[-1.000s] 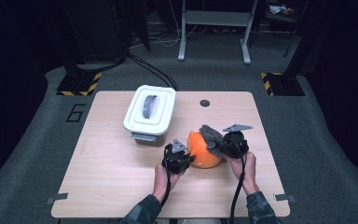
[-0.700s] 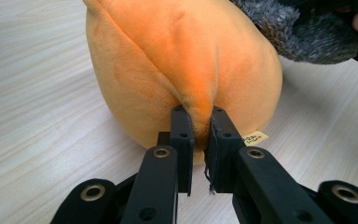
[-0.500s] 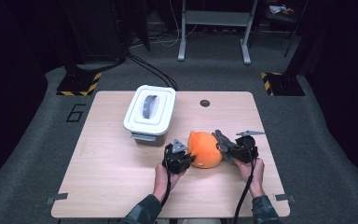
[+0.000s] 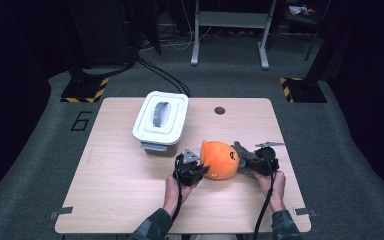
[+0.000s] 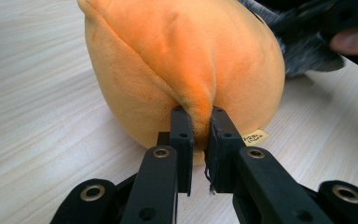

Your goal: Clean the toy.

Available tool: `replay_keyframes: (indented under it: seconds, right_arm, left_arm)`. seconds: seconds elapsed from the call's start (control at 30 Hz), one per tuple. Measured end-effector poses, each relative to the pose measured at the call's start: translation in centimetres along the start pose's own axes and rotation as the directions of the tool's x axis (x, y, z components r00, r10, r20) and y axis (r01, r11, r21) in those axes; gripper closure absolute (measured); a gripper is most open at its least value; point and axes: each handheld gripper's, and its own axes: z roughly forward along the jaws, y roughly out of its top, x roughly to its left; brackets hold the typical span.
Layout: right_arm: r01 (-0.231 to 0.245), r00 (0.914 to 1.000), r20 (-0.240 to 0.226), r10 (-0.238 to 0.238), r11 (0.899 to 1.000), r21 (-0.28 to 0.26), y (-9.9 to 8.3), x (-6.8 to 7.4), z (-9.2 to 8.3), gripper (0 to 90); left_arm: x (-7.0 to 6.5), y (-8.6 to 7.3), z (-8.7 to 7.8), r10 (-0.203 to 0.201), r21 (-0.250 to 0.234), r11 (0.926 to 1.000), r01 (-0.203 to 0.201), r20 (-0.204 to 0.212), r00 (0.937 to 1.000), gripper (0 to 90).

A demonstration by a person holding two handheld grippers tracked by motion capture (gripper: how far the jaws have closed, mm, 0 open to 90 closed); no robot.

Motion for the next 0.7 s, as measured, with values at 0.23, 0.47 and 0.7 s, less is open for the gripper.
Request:
replay_keyframes:
  seconds: [0.23,0.47,0.7]
  right_arm:
    - [0.051,0.9967,-0.057,-0.057,0.993,-0.106,2.2,1.4,-4.4,79.3]
    - [0.139,0.9750,-0.154,-0.160,0.980,-0.141,4.5,6.0,-4.8,79.3]
    - [0.205,0.9515,-0.211,-0.224,0.973,-0.109,5.2,9.5,-2.5,79.2]
  left_arm:
    - [-0.2,0.3,0.0,0.001,-0.009,1.0000,-0.001,-0.003,1.0000,82.2]
    - [-0.2,0.6,0.1,0.015,-0.005,0.9999,-0.015,0.001,0.9999,82.2]
    - [-0.3,0.8,0.1,0.009,-0.008,0.9999,-0.009,-0.005,0.9999,82.0]
